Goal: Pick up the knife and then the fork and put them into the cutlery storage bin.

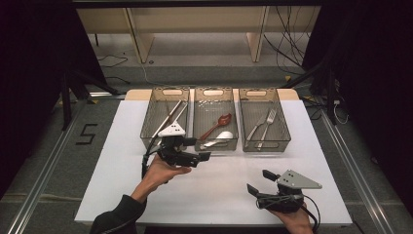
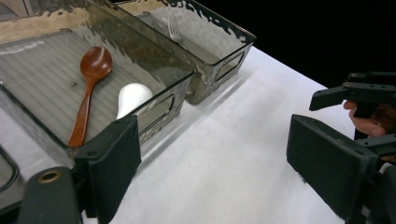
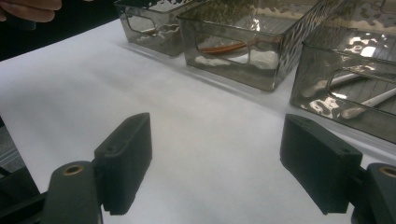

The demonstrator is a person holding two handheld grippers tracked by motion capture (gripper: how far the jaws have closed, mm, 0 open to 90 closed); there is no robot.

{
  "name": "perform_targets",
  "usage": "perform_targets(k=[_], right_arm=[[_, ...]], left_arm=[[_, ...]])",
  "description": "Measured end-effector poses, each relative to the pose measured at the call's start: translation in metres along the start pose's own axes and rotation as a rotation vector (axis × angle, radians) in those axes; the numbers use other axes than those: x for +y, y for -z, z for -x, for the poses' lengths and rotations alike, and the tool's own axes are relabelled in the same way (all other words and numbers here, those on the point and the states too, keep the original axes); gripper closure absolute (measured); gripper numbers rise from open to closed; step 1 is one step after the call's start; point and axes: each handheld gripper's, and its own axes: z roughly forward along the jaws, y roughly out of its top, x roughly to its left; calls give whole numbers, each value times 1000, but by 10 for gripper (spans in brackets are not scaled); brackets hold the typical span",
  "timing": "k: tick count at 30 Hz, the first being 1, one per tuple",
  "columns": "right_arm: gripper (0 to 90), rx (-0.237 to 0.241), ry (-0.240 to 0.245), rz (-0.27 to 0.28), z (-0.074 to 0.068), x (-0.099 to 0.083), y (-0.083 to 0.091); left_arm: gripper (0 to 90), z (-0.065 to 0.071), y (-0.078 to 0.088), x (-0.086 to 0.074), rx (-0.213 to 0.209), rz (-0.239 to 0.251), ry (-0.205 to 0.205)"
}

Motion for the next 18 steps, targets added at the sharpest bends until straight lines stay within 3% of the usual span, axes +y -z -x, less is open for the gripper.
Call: perform_targets(k=[5,18], right_arm=[[259,-5,-1,0,-2,0,1],[260,-10,0,0,-3,0,1]], left_arm=[[171,0,9,-11,10,16,-25],[170,-4,28,-47,24,25,8]])
